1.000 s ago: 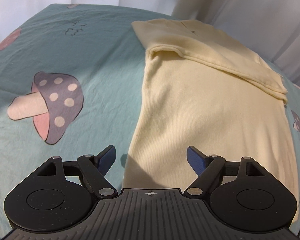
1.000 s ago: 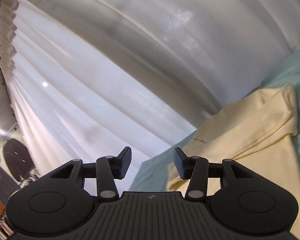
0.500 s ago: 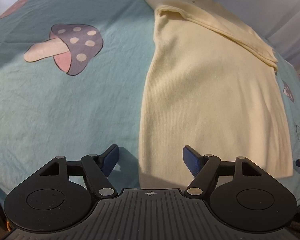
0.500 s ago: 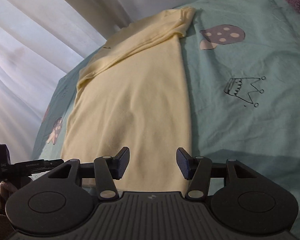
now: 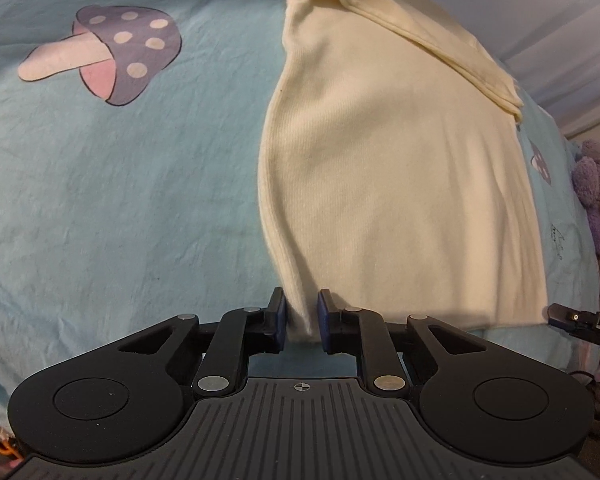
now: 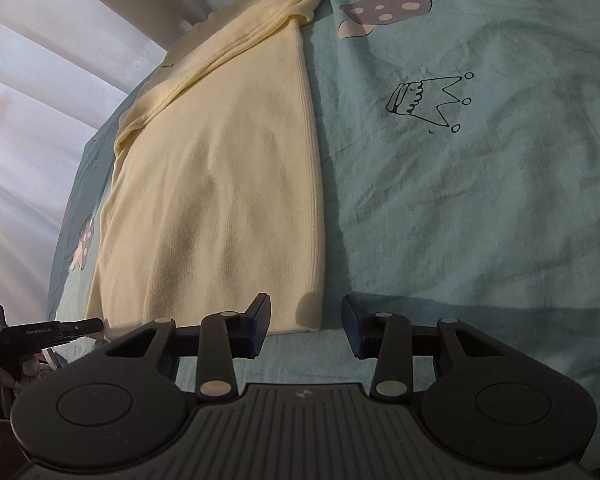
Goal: Fold small clothes
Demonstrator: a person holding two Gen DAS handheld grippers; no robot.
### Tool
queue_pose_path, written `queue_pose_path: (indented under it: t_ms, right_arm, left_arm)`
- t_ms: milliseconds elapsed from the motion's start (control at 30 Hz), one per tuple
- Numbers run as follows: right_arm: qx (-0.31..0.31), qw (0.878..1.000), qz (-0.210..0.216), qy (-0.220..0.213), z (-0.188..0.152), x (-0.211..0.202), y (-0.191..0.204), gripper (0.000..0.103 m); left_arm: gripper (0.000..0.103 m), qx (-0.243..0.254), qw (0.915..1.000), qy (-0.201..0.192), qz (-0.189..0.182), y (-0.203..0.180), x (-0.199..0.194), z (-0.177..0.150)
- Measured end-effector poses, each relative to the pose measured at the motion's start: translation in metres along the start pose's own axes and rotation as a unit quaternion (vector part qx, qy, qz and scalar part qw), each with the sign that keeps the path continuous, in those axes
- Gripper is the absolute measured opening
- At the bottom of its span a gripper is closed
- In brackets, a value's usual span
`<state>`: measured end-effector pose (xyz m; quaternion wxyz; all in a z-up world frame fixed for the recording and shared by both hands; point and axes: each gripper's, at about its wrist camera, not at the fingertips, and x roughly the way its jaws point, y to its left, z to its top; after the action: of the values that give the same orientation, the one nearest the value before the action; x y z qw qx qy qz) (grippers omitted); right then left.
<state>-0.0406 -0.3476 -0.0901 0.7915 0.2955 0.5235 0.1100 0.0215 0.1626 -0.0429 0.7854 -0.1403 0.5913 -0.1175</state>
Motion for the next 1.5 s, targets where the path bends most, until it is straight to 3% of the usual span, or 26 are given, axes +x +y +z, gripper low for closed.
queue_pose_path:
  t_ms: [67, 133, 200, 367, 567, 667, 800, 1033, 1167, 1267, 1333, 1400, 1500]
  right_arm:
    - [0.001, 1.000, 0.007, 0.003, 0.001, 0.004, 0.003, 0.040]
    - [-0.006, 1.000, 0.004, 0.008, 0.002, 0.008, 0.006, 0.023]
    - [-0.004, 1.000, 0.004, 0.015, 0.001, 0.014, 0.006, 0.007]
    - [-0.017, 1.000, 0.009, -0.011, 0.003, 0.007, 0.010, 0.006]
    - [-0.061, 0.994, 0.009, -0.091, 0.032, -0.019, 0.029, 0.005]
    - [-0.091, 0.988, 0.001, -0.126, 0.054, -0.023, 0.045, 0.005]
    - [-0.135, 0.975, -0.018, -0.175, 0.095, -0.011, 0.072, 0.005]
    - [-0.172, 0.960, -0.084, -0.204, 0.157, 0.042, 0.093, 0.005]
    - [-0.187, 0.954, -0.128, -0.198, 0.173, 0.070, 0.094, 0.006]
    - [-0.181, 0.949, -0.161, -0.203, 0.175, 0.076, 0.089, 0.010]
    - [-0.175, 0.943, -0.163, -0.229, 0.174, 0.066, 0.082, 0.018]
    - [-0.173, 0.942, -0.161, -0.237, 0.173, 0.057, 0.074, 0.023]
    - [-0.174, 0.951, -0.146, -0.210, 0.171, 0.060, 0.063, 0.024]
  left_arm:
    - [0.020, 0.004, 1.0000, 0.004, -0.007, -0.001, 0.002, 0.002]
    - [0.018, 0.021, 0.9998, 0.005, -0.005, -0.006, 0.004, 0.003]
    - [0.010, 0.032, 0.9995, 0.005, 0.000, -0.006, 0.005, 0.003]
    - [0.009, 0.019, 0.9996, -0.019, -0.010, -0.003, -0.005, 0.008]
    - [0.008, 0.013, 0.9921, -0.112, -0.056, -0.012, -0.043, 0.043]
    - [0.008, 0.029, 0.9860, -0.153, -0.059, -0.022, -0.049, 0.068]
    - [0.008, 0.032, 0.9800, -0.191, -0.048, -0.033, -0.035, 0.108]
    - [0.009, 0.023, 0.9799, -0.198, 0.014, -0.045, 0.023, 0.164]
    - [0.010, 0.016, 0.9817, -0.187, 0.034, -0.037, 0.045, 0.175]
    - [0.015, -0.004, 0.9812, -0.192, 0.018, -0.023, 0.043, 0.172]
    - [0.020, -0.007, 0.9774, -0.210, 0.019, -0.016, 0.037, 0.168]
    - [0.026, 0.003, 0.9704, -0.235, 0.056, -0.014, 0.030, 0.165]
    - [0.027, 0.036, 0.9687, -0.238, 0.059, -0.014, 0.028, 0.164]
